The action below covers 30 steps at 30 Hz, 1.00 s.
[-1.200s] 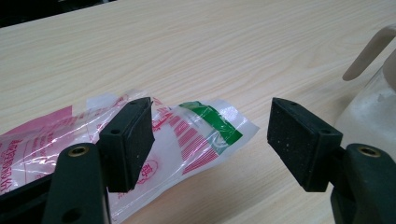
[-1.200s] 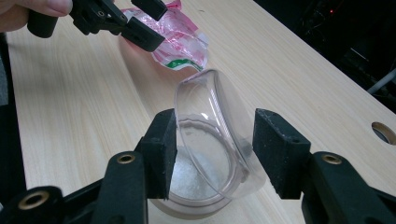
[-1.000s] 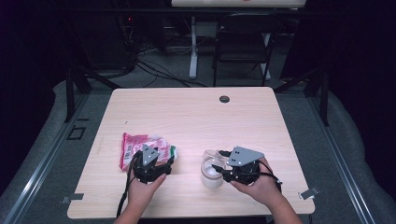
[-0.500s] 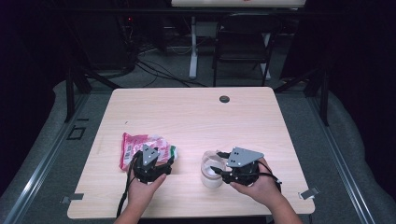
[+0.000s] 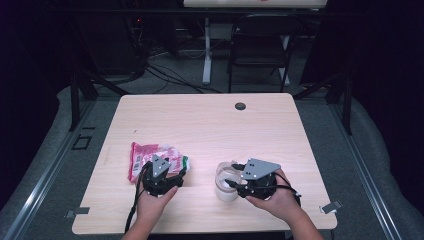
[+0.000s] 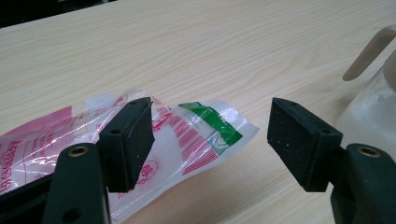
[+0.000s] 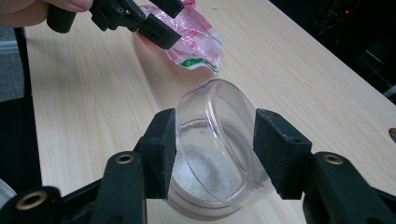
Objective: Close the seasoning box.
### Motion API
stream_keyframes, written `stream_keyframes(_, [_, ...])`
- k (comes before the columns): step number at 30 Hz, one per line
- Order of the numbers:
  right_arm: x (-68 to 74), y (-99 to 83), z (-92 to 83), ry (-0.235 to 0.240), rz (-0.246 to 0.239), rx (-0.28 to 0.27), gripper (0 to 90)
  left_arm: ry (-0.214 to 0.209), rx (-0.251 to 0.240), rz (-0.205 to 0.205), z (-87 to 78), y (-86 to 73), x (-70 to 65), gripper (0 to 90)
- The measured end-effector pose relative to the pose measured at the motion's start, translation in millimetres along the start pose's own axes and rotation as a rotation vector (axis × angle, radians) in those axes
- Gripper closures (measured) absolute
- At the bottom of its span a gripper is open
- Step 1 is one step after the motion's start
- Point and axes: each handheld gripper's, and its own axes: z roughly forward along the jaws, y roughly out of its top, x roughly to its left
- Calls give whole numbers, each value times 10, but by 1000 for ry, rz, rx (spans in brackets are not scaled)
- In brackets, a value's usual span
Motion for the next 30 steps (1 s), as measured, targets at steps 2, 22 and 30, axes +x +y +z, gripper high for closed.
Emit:
stream_keyframes(2, [0, -2, 7, 10, -1, 6, 488, 1, -1, -3, -4, 2, 6, 313])
stream_keyframes(22, [31, -4, 51, 57, 5, 16, 482, 3, -4, -8, -7, 2, 13, 313])
stream_keyframes(30, [22, -9, 48, 58, 12, 7, 482, 4, -3, -8, -11, 4, 19, 313])
